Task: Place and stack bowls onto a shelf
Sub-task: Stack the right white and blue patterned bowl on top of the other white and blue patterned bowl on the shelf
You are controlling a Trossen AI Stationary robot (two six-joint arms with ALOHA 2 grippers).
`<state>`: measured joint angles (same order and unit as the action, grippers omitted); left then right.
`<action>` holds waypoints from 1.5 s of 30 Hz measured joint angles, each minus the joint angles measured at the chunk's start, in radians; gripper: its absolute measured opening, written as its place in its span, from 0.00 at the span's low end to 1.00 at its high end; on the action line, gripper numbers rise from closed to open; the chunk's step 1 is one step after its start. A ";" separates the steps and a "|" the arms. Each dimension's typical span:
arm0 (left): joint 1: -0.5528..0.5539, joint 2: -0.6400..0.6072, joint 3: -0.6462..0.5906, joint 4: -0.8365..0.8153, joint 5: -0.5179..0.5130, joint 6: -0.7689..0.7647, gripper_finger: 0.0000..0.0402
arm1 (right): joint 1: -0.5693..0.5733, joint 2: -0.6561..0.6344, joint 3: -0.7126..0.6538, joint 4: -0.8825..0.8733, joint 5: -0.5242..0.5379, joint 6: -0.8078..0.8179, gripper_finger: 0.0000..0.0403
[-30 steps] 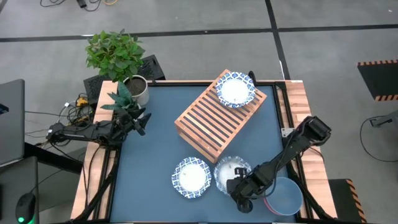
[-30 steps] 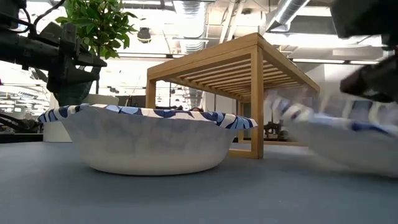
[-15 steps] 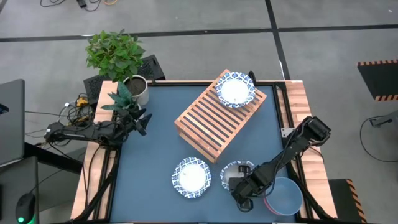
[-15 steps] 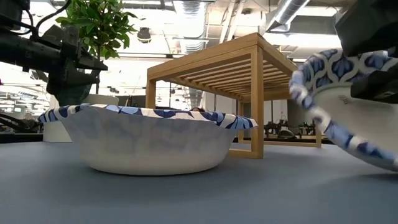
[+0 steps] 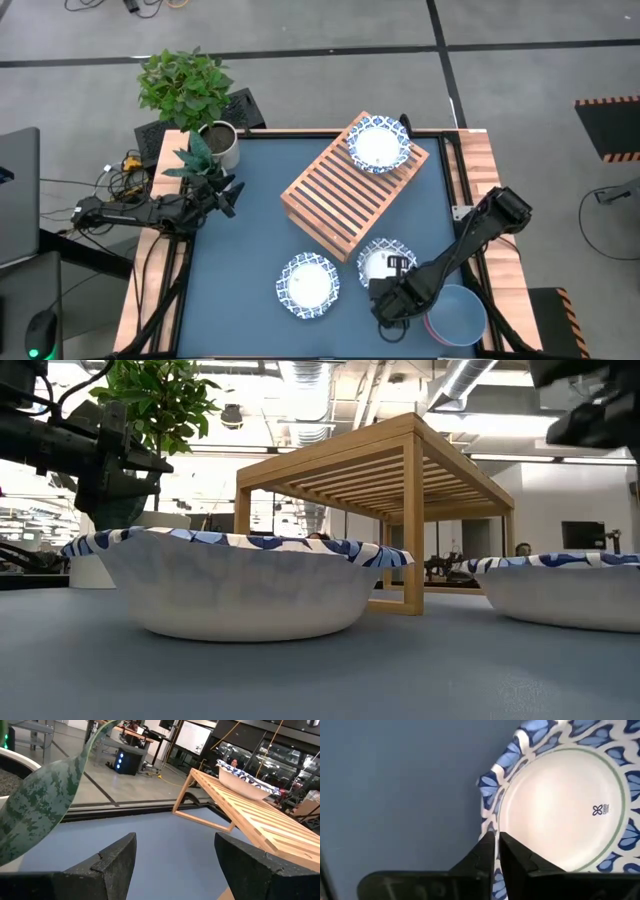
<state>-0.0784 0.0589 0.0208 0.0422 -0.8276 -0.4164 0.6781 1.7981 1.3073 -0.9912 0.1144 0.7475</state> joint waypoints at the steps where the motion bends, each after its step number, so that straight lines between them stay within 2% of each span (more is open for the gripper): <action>1: 0.000 0.000 0.000 0.000 0.000 0.000 0.63 | 0.000 0.000 0.010 -0.004 0.007 0.002 0.14; 7: 0.000 0.000 0.000 0.000 0.000 0.000 0.63 | 0.000 0.000 0.032 0.016 0.045 0.031 0.20; 15: 0.000 0.000 0.000 0.000 0.000 0.000 0.63 | -0.005 0.007 0.014 0.038 0.045 0.045 0.41; 19: 0.000 0.000 0.000 0.000 0.000 0.000 0.63 | -0.006 0.006 -0.006 0.066 0.045 0.049 0.48; 45: 0.000 0.000 0.000 0.000 0.001 0.001 0.63 | -0.007 0.007 -0.086 0.125 0.044 0.041 0.47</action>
<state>-0.0784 0.0589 0.0208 0.0422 -0.8268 -0.4156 0.6708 1.8050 1.2217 -0.8658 0.1586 0.7882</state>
